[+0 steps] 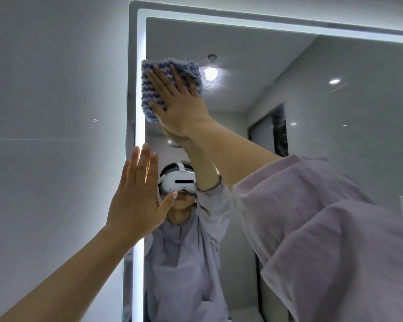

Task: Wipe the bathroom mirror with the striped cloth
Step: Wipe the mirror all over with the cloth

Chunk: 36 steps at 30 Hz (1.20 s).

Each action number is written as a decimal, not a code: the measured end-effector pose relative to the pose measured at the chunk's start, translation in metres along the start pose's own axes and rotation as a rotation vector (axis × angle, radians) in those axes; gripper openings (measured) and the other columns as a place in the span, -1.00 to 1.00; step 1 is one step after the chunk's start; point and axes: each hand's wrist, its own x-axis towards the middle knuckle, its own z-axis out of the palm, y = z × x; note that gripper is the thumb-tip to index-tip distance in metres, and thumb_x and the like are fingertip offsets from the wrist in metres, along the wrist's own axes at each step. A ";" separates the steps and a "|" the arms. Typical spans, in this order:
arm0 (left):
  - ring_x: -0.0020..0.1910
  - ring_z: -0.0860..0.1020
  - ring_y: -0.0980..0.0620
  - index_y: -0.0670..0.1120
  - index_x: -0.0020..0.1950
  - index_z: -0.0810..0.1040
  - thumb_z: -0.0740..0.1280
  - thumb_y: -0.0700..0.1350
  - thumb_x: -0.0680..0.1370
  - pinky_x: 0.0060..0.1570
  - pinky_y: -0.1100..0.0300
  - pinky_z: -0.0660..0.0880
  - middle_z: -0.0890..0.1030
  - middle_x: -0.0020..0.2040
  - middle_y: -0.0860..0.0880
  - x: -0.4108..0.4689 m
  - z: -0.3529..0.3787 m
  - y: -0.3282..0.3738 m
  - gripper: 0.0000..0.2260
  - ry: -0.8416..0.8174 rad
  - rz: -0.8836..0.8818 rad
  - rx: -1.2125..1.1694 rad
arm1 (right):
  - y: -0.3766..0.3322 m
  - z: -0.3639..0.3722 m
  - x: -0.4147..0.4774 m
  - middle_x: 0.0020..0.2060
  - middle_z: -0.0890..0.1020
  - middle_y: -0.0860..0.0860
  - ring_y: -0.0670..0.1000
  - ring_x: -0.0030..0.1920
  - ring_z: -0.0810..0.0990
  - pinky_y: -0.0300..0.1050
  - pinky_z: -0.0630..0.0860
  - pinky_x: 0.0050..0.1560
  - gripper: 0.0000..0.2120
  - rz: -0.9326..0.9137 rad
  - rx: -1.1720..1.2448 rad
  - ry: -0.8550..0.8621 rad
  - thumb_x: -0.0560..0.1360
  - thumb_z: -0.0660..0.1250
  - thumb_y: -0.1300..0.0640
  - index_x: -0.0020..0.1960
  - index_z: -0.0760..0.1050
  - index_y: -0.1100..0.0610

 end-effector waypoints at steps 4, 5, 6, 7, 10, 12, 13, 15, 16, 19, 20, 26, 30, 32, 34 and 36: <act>0.54 -0.18 -0.12 -0.20 0.54 -0.11 -0.08 0.31 0.52 0.49 -0.02 -0.08 -0.14 0.57 -0.17 0.000 0.000 0.000 -0.22 -0.009 -0.004 -0.014 | 0.022 -0.007 0.003 0.56 -0.12 -0.06 0.07 0.54 -0.21 0.05 -0.36 0.44 -0.40 0.041 0.028 -0.022 0.62 -0.08 -0.18 0.56 -0.19 -0.02; 0.54 -0.19 -0.12 -0.20 0.54 -0.12 -0.09 0.31 0.52 0.49 -0.02 -0.08 -0.15 0.56 -0.17 -0.001 0.000 0.000 -0.22 -0.014 -0.002 -0.015 | 0.033 -0.009 0.002 0.55 -0.13 -0.06 0.06 0.53 -0.23 0.05 -0.34 0.45 -0.41 0.080 0.040 -0.022 0.62 -0.08 -0.18 0.56 -0.19 -0.03; 0.54 -0.20 -0.12 -0.20 0.54 -0.13 -0.10 0.32 0.52 0.49 -0.02 -0.09 -0.16 0.56 -0.16 -0.001 0.000 0.000 -0.21 -0.018 -0.001 -0.014 | 0.046 -0.010 0.000 0.55 -0.13 -0.07 0.06 0.53 -0.23 0.04 -0.32 0.47 -0.41 0.121 0.051 -0.016 0.62 -0.08 -0.17 0.56 -0.19 -0.03; 0.54 -0.21 -0.12 -0.20 0.54 -0.14 -0.11 0.32 0.51 0.50 -0.01 -0.11 -0.17 0.56 -0.16 -0.001 -0.001 0.000 -0.21 -0.021 -0.002 -0.014 | 0.061 -0.011 -0.003 0.55 -0.12 -0.07 0.06 0.53 -0.23 0.02 -0.30 0.48 -0.42 0.162 0.066 -0.007 0.62 -0.08 -0.17 0.56 -0.18 -0.04; 0.53 -0.26 -0.09 -0.17 0.54 -0.18 -0.14 0.34 0.49 0.48 0.05 -0.19 -0.23 0.56 -0.13 0.000 -0.001 0.000 -0.20 -0.028 -0.016 -0.020 | 0.112 -0.014 -0.023 0.55 -0.13 -0.10 0.06 0.53 -0.23 -0.01 -0.31 0.46 -0.41 0.298 0.117 0.028 0.61 -0.10 -0.20 0.55 -0.19 -0.07; 0.53 -0.26 -0.08 -0.16 0.54 -0.19 -0.13 0.34 0.49 0.48 0.06 -0.21 -0.24 0.56 -0.12 -0.001 -0.001 0.000 -0.20 -0.025 -0.018 -0.034 | 0.143 -0.016 -0.040 0.55 -0.15 -0.11 0.05 0.53 -0.25 0.02 -0.29 0.46 -0.40 0.405 0.128 0.026 0.60 -0.11 -0.22 0.55 -0.22 -0.08; 0.53 -0.26 -0.08 -0.16 0.54 -0.18 -0.12 0.33 0.50 0.48 0.06 -0.20 -0.24 0.56 -0.12 -0.001 0.000 0.000 -0.21 -0.023 -0.016 -0.040 | 0.156 -0.017 -0.048 0.55 -0.16 -0.10 0.05 0.53 -0.25 0.03 -0.29 0.47 -0.40 0.456 0.128 0.023 0.60 -0.12 -0.22 0.55 -0.22 -0.09; 0.53 -0.26 -0.08 -0.17 0.54 -0.18 -0.09 0.32 0.50 0.49 0.05 -0.19 -0.23 0.56 -0.12 0.000 0.000 0.000 -0.21 -0.017 -0.013 -0.047 | 0.171 -0.018 -0.059 0.55 -0.16 -0.07 0.04 0.53 -0.25 0.04 -0.30 0.46 -0.41 0.532 0.119 0.023 0.60 -0.13 -0.22 0.55 -0.22 -0.09; 0.53 -0.26 -0.08 -0.16 0.54 -0.18 -0.08 0.32 0.51 0.49 0.05 -0.19 -0.23 0.56 -0.12 0.000 0.001 0.000 -0.21 -0.013 -0.013 -0.048 | 0.174 -0.018 -0.062 0.55 -0.16 -0.07 0.05 0.53 -0.25 0.04 -0.32 0.45 -0.41 0.553 0.117 0.022 0.60 -0.14 -0.21 0.54 -0.23 -0.08; 0.53 -0.27 -0.07 -0.16 0.54 -0.18 -0.02 0.31 0.52 0.47 0.10 -0.26 -0.24 0.56 -0.11 0.000 0.000 0.000 -0.21 -0.010 -0.021 -0.052 | 0.170 -0.017 -0.060 0.55 -0.20 -0.06 0.06 0.52 -0.27 0.05 -0.34 0.44 -0.43 0.597 0.124 0.020 0.61 -0.16 -0.18 0.55 -0.25 -0.04; 0.53 -0.27 -0.07 -0.16 0.54 -0.18 -0.02 0.31 0.52 0.48 0.10 -0.26 -0.23 0.56 -0.12 0.000 0.000 0.000 -0.21 -0.009 -0.020 -0.049 | 0.166 -0.016 -0.058 0.54 -0.21 -0.06 0.06 0.52 -0.28 0.07 -0.34 0.45 -0.43 0.616 0.125 0.020 0.62 -0.17 -0.17 0.55 -0.26 -0.03; 0.53 -0.25 -0.10 -0.16 0.54 -0.19 -0.16 0.34 0.49 0.51 0.01 -0.15 -0.24 0.55 -0.13 0.000 0.002 0.000 -0.20 -0.007 -0.023 -0.054 | 0.147 -0.012 -0.048 0.54 -0.26 -0.05 0.08 0.52 -0.30 0.11 -0.33 0.46 -0.43 0.652 0.128 0.015 0.63 -0.19 -0.15 0.54 -0.31 0.00; 0.53 -0.24 -0.10 -0.17 0.54 -0.17 -0.16 0.35 0.49 0.51 0.00 -0.14 -0.22 0.56 -0.13 0.000 0.004 -0.001 -0.20 0.003 -0.019 -0.057 | 0.116 -0.012 -0.036 0.54 -0.26 0.00 0.09 0.52 -0.30 0.04 -0.42 0.39 -0.42 0.529 0.127 0.032 0.63 -0.17 -0.13 0.54 -0.31 0.03; 0.54 -0.22 -0.11 -0.18 0.54 -0.16 -0.14 0.33 0.50 0.51 0.00 -0.12 -0.20 0.56 -0.15 0.000 0.005 -0.001 -0.21 0.011 -0.010 -0.039 | 0.091 -0.010 -0.028 0.54 -0.25 0.02 0.07 0.52 -0.29 -0.02 -0.45 0.35 -0.42 0.418 0.120 0.039 0.63 -0.15 -0.13 0.54 -0.30 0.04; 0.54 -0.21 -0.12 -0.20 0.54 -0.15 -0.12 0.31 0.51 0.51 -0.01 -0.12 -0.18 0.56 -0.16 0.000 0.005 -0.001 -0.22 0.012 -0.006 -0.020 | 0.062 -0.007 -0.020 0.54 -0.23 0.02 0.06 0.52 -0.28 -0.01 -0.44 0.37 -0.42 0.312 0.092 0.038 0.63 -0.15 -0.13 0.55 -0.27 0.05; 0.54 -0.20 -0.13 -0.21 0.54 -0.14 -0.09 0.30 0.52 0.51 -0.02 -0.10 -0.17 0.56 -0.18 0.000 0.004 -0.001 -0.22 0.010 -0.002 -0.014 | 0.032 -0.003 -0.016 0.55 -0.19 0.01 0.06 0.53 -0.25 0.03 -0.41 0.41 -0.43 0.207 0.066 0.038 0.63 -0.14 -0.11 0.55 -0.23 0.05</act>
